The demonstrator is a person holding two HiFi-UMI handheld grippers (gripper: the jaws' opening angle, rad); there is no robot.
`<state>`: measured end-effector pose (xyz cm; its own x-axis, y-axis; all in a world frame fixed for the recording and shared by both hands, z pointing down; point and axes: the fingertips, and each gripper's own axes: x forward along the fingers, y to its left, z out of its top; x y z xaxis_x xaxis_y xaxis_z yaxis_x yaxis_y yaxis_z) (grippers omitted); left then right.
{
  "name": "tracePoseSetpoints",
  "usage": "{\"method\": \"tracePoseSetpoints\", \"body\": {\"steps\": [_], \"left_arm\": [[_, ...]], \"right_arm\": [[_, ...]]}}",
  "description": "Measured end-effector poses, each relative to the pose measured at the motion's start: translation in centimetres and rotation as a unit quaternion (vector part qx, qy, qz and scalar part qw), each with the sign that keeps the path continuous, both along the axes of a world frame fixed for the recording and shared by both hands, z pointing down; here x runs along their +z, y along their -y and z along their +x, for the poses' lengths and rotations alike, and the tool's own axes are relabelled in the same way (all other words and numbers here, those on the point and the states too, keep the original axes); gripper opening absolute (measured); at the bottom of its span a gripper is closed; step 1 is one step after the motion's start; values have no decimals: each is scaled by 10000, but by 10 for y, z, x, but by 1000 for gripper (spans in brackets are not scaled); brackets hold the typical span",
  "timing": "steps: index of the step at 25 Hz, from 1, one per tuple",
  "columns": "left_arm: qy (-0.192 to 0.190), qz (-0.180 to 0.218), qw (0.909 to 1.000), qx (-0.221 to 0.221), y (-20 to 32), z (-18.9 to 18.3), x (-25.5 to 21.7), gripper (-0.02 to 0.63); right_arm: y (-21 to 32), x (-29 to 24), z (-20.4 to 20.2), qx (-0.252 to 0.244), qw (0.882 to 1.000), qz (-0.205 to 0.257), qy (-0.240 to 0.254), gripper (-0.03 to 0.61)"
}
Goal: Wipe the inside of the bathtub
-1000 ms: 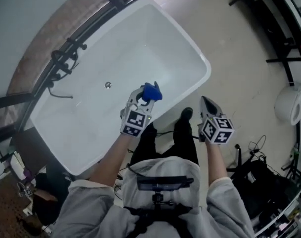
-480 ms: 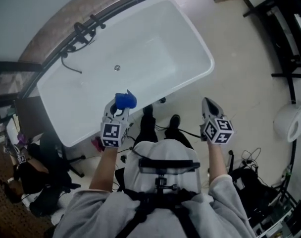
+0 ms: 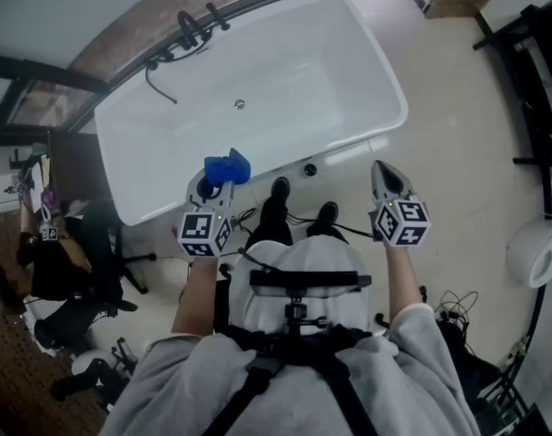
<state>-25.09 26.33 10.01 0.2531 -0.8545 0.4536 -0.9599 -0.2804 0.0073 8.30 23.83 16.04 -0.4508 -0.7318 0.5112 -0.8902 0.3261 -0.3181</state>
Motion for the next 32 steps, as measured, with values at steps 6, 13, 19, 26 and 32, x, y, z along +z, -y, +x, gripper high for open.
{"method": "tracePoseSetpoints", "body": {"steps": [6,13,19,26,32], "left_arm": [[-124,102,9995,-268,-21,-44,-5,86],[-220,-20,9997,-84,-32,-80,1,86],[-402,-211,9981,-409,-51,-133,13,86],[-339,-180,9979,-526,-65,-152,12,87],[-333,-128,9970,-688,-79,-154,10,87]], "right_arm": [[-11,-15,-38,-154,9998,78,-83,6],[-30,-4,-67,44,9996,-147,-239,6],[-38,0,-102,97,9994,-291,-165,6],[-45,2,-119,-105,9990,-294,-309,5],[-44,-2,-126,-187,9992,-203,-286,5]]}}
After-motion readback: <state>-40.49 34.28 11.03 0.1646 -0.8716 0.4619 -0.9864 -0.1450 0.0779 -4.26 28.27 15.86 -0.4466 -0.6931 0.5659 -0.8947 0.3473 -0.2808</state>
